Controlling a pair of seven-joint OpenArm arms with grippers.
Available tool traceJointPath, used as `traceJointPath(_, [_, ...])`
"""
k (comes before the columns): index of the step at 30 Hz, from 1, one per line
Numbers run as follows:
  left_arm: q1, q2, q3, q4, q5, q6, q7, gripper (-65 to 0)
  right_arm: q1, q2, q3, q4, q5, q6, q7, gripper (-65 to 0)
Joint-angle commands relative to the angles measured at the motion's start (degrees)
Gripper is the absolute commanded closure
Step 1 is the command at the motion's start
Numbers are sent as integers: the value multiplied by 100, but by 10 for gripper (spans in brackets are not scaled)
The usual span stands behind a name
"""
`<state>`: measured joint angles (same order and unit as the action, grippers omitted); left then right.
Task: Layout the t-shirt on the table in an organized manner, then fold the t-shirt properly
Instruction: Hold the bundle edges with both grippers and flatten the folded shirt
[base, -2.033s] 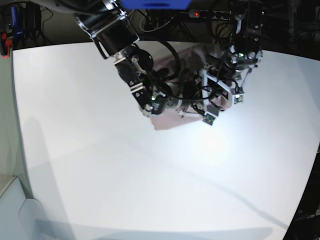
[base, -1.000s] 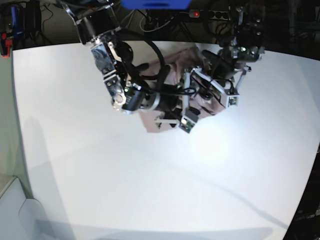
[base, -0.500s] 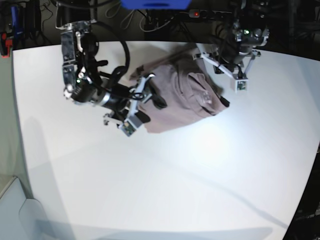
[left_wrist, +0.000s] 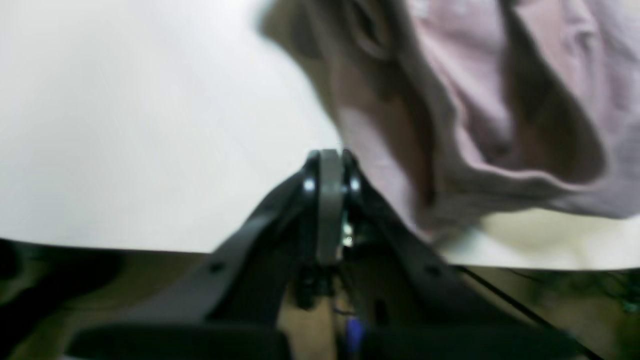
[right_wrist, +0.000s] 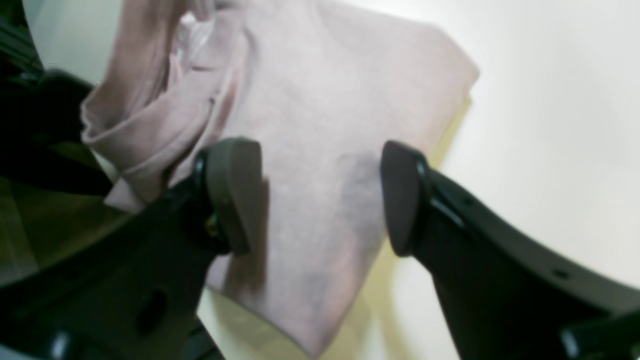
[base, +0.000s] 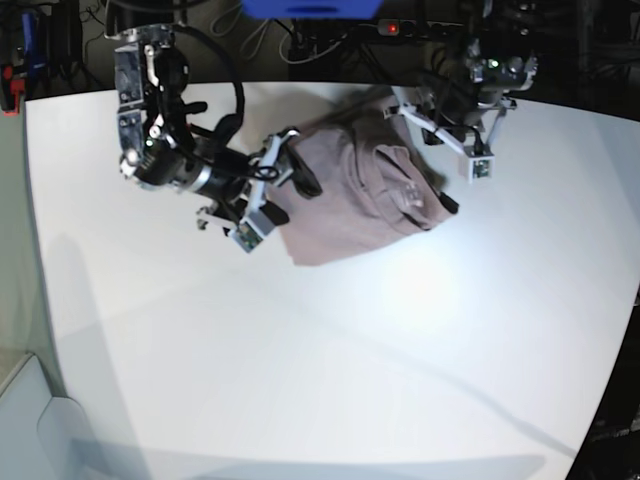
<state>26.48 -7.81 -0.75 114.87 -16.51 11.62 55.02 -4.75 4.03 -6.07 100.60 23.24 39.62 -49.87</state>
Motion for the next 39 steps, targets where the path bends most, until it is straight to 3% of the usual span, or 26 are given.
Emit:
traceJointPath(1, [-15,-58,-17,122,-243,38,-74,0,23,111,13,72,97,38,138,-372])
traceJointPath(6, [-59,-322,-26,122,-1430,38,-83,0,-127,208,4,-200,106,38,191,-334])
traceJointPath(14, [-367,-463,-8,122,-3171,38,-74,0,-100,304,4,-534,89,38,191,-10])
traceJointPath(20, [-437,-454,-8,122,-4234,38,-30,0,-118,313,4,-605,80,38,191,0])
traceJointPath(24, [-419,-489,-8,122,-4621,30,-21,0,-118,313,-13,-605,80,38,191,0])
traceJointPath(28, [-534,-454,-34,43,-4287,30,-83,0,-118,313,-31,-605,80,38,191,0])
traceJointPath(35, [-745,-129,-8,-511,-2467,30,-83,0,-118,313,-4,-605,80,38,191,0])
traceJointPath(39, [-666,-181,9,-880,-2151,30,-83,0,-100,313,4,-605,80,38,191,0])
